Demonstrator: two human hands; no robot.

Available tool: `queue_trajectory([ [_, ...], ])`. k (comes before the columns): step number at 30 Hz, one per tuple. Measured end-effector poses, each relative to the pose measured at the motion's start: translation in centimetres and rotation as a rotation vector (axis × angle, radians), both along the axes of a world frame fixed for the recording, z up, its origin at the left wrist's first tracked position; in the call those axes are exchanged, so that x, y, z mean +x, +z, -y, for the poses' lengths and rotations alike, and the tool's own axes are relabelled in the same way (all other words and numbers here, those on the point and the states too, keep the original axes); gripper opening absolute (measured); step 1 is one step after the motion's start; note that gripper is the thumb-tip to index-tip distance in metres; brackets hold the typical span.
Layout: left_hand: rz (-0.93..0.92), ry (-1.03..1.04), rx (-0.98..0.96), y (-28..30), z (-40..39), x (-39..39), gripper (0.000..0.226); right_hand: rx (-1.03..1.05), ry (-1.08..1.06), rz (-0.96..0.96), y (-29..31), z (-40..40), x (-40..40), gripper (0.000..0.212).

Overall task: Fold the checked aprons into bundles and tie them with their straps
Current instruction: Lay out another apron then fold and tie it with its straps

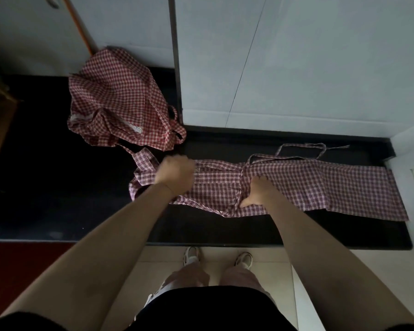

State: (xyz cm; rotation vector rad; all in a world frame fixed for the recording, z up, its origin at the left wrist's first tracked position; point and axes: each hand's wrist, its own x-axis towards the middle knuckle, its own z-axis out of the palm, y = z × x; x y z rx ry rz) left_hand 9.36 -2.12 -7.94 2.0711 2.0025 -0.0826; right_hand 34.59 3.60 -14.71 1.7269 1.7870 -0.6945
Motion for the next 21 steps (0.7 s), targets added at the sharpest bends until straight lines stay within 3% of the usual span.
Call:
queue_trajectory([
  [2, 0.096, -0.077, -0.228, -0.9, 1.1, 2.5, 0.020, 0.039, -0.061, -0.074, 0.0, 0.3, 0.0, 0.113],
  [5, -0.155, -0.093, -0.510, -3.0, 1.7, 3.4, 0.032, 0.123, -0.179, -0.212, -0.2, 0.8, 0.6, 0.110],
  [10, -0.599, -0.022, -0.694, -2.8, 0.4, 1.1, 0.055, 0.181, -0.130, -0.176, 0.2, 1.5, 0.0, 0.116],
  [13, -0.714, 0.000, -0.614, -1.2, -0.9, 1.6, 0.045, 0.192, -0.132, -0.273, 0.5, 1.9, -1.1, 0.104],
  [15, -0.607, -0.005, -0.356, -0.4, -1.5, 3.9, 0.032, 0.201, -0.122, -0.348, 0.8, 2.0, -1.3, 0.084],
  [17, -0.310, -0.023, -0.204, -0.5, -1.6, 7.4, 0.029, 0.229, -0.135, -0.398, 1.2, 2.1, -1.3, 0.058],
  [19, -0.007, -0.087, -0.272, -1.3, -0.9, 11.1, 0.050, 0.310, -0.162, -0.405, 1.6, 2.2, -0.7, 0.041],
  [21, 0.002, -0.138, -0.380, -2.7, -0.3, 12.9, 0.079, 0.445, -0.134, -0.346, 1.6, 2.2, 0.7, 0.039],
])
